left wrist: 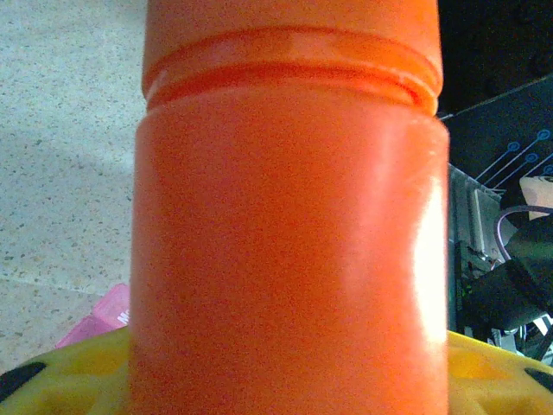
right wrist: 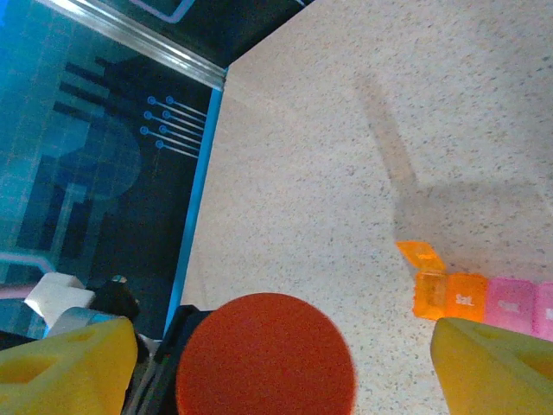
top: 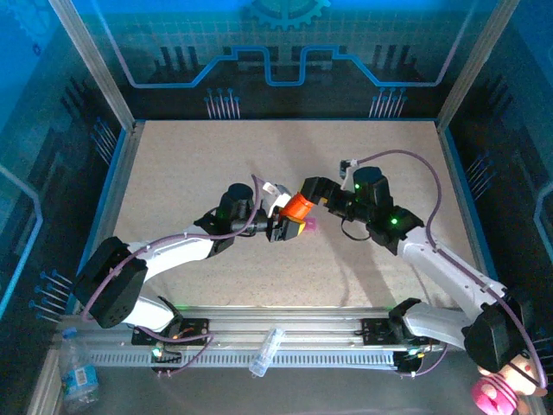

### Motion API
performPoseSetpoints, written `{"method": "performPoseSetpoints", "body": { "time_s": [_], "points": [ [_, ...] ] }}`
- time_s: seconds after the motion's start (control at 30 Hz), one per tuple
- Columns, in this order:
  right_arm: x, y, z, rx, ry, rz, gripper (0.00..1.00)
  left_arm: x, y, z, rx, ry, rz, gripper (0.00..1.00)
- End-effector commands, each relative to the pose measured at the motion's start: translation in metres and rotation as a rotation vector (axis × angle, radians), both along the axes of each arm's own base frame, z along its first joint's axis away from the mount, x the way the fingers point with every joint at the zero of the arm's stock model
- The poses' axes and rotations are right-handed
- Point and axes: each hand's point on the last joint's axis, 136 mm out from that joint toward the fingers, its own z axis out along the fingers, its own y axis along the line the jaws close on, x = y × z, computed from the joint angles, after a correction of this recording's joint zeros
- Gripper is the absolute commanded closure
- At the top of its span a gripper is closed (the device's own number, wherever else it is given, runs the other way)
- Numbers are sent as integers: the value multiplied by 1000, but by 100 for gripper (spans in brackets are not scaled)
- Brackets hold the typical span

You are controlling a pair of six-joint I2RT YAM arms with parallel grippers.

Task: Sort the pills into containers

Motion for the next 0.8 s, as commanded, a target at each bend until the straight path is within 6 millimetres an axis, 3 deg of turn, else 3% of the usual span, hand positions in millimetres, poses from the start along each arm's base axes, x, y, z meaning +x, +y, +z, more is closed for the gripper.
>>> {"method": "performPoseSetpoints", "body": {
  "time_s": [0.0,0.6,0.77],
  "points": [
    [4,9,11,4,-15,-5,12,6,-3,27,-36,-74,-3,100],
    [1,26,2,33,-5,64,51,7,-5,32,-55,-79,-2,100],
    [-1,29,8,32,-64,128,56,7,-6,37,-80,-77,1,100]
  ]
}}
